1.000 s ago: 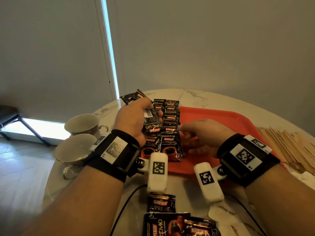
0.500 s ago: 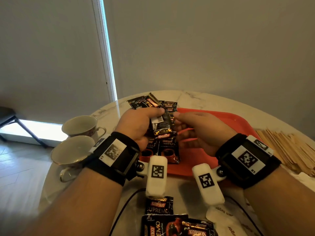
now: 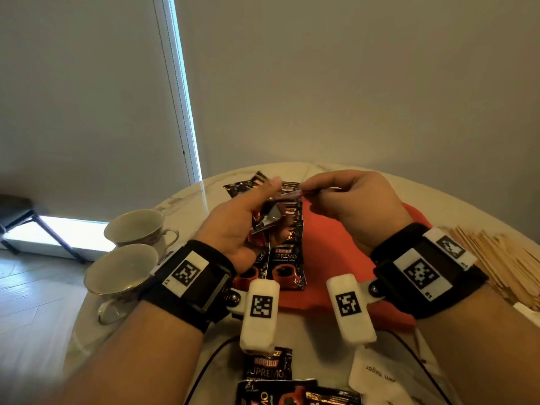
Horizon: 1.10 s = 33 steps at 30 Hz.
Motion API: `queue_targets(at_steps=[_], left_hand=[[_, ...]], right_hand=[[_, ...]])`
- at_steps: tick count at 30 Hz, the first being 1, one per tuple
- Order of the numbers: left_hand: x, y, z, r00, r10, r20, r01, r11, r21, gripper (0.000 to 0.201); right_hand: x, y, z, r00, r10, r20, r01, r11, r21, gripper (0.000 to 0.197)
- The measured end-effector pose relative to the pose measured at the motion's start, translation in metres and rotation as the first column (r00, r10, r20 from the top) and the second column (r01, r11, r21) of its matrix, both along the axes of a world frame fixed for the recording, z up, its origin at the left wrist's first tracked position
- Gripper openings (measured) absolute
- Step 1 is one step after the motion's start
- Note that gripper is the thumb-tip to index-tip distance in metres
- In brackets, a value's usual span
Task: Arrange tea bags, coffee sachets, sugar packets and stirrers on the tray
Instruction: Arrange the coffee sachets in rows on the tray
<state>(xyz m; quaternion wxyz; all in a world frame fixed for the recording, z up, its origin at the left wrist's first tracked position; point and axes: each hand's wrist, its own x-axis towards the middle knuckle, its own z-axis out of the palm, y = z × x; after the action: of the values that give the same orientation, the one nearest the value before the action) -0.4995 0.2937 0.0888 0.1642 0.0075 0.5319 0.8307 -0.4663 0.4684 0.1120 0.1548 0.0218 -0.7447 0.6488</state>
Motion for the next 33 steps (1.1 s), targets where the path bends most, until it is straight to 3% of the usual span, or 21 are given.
queue_targets(at_steps=[2, 6, 8, 11, 14, 20, 24, 33], left_hand=[[0.003, 0.002, -0.002, 0.999, -0.03, -0.02, 0.028, 0.998, -0.057, 0.01], [0.002, 0.001, -0.003, 0.997, 0.051, -0.055, -0.057, 0.991, -0.118, 0.024], [0.002, 0.002, -0.002, 0.997, 0.041, -0.064, -0.05, 0.99, -0.132, 0.026], [0.002, 0.002, -0.004, 0.995, 0.029, -0.094, -0.043, 0.987, -0.152, 0.016], [-0.004, -0.002, -0.004, 0.981, 0.142, -0.133, -0.161, 0.975, -0.151, 0.011], [-0.013, -0.014, 0.002, 0.952, 0.306, -0.021, -0.306, 0.952, -0.012, 0.008], [-0.011, -0.014, 0.006, 0.951, 0.307, -0.019, -0.308, 0.951, -0.017, 0.008], [-0.01, -0.014, 0.007, 0.947, 0.32, -0.019, -0.32, 0.947, -0.033, 0.009]], right_hand=[[-0.002, -0.002, -0.001, 0.998, -0.045, -0.04, 0.047, 0.997, 0.06, 0.044], [-0.005, -0.003, 0.0, 0.995, 0.034, 0.089, -0.013, 0.972, -0.233, 0.031], [-0.004, 0.0, -0.001, 0.992, 0.056, 0.113, -0.026, 0.969, -0.246, 0.023], [-0.005, 0.005, -0.006, 0.992, -0.001, 0.13, 0.025, 0.983, -0.183, 0.02], [-0.007, 0.007, -0.015, 0.978, -0.044, 0.204, 0.066, 0.992, -0.103, 0.02], [-0.002, -0.006, -0.033, 0.93, -0.011, 0.366, -0.061, 0.981, 0.185, 0.017], [-0.001, -0.012, -0.039, 0.911, -0.006, 0.413, -0.085, 0.975, 0.203, 0.014], [-0.002, -0.018, -0.045, 0.929, -0.089, 0.358, -0.031, 0.948, 0.316, 0.019]])
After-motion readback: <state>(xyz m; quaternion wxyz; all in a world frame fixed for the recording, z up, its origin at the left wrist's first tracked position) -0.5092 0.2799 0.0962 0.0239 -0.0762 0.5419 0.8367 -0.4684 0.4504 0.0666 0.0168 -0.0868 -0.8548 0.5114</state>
